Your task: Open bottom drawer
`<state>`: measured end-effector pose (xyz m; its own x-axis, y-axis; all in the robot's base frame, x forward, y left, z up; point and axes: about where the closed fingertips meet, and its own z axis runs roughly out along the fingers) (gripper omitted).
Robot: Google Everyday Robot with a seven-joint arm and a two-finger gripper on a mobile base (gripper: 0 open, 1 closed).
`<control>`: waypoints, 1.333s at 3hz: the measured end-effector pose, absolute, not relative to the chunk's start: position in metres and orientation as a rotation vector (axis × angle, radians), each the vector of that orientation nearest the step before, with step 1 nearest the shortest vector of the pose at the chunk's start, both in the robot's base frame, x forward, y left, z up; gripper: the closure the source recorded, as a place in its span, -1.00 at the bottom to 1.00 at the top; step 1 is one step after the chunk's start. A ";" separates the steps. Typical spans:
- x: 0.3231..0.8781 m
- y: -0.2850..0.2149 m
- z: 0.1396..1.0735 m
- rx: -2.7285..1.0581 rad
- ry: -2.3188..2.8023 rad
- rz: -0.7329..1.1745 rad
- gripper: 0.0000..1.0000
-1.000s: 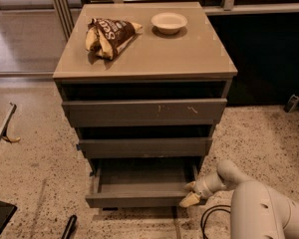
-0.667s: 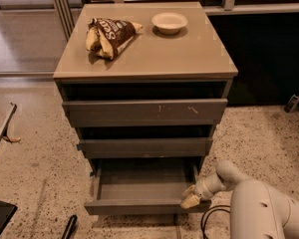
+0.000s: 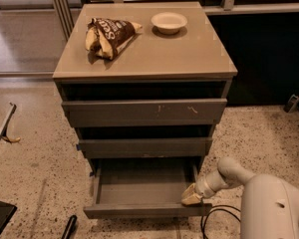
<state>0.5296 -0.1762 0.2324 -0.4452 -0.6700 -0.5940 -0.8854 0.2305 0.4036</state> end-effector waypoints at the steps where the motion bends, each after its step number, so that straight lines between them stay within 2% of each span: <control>1: 0.535 -0.166 0.247 -1.493 2.167 1.001 -0.64; 2: 0.547 -0.158 0.238 -1.499 2.143 0.989 1.00; 4: 0.591 -0.168 0.206 -1.361 2.105 0.976 1.00</control>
Offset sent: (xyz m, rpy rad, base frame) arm 0.0519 0.0148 -0.0066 0.0084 -0.1252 0.0057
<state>0.5909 -0.1682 0.2065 -0.4134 -0.5940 -0.6901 -0.9105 0.2634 0.3187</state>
